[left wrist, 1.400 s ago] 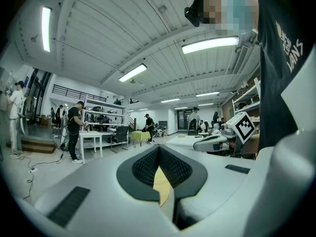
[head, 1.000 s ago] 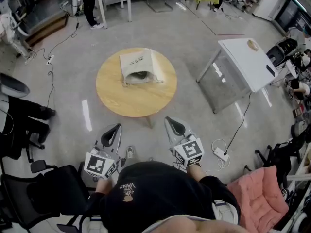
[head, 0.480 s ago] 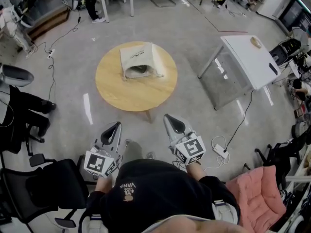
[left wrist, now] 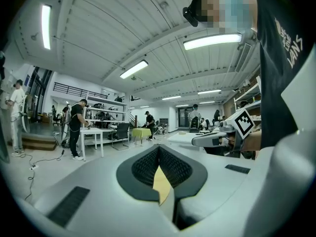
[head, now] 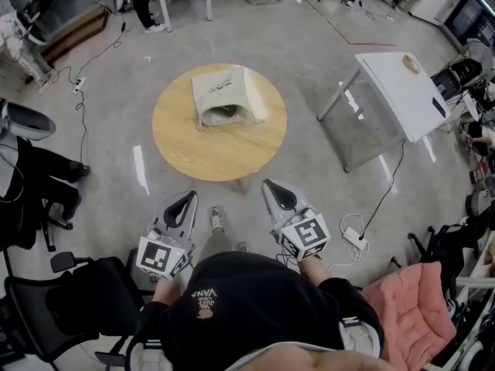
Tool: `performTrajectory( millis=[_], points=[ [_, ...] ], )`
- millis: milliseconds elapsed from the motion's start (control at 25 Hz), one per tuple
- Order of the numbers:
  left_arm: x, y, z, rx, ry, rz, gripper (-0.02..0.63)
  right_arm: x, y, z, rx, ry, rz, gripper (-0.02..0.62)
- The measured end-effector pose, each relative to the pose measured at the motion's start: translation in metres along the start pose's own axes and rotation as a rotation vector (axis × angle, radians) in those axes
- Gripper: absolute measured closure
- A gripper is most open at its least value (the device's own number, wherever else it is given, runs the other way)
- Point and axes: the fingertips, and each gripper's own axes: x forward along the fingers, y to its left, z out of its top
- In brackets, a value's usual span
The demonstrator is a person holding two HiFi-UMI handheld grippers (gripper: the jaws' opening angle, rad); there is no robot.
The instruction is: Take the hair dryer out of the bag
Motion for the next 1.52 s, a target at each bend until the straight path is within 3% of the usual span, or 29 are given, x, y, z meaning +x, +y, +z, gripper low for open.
performTrajectory(
  millis=[920,1520],
  points=[
    [0.096,0.148,-0.006,-0.024,0.005,-0.105,0.599,0.145,-0.040,0.024,0.004,0.015,-0.097,0.595],
    [0.137,0.200,-0.021,-0.006,0.034,-0.215,0.598,0.192,-0.055,0.021,0.024,0.031,-0.203,0.595]
  ],
)
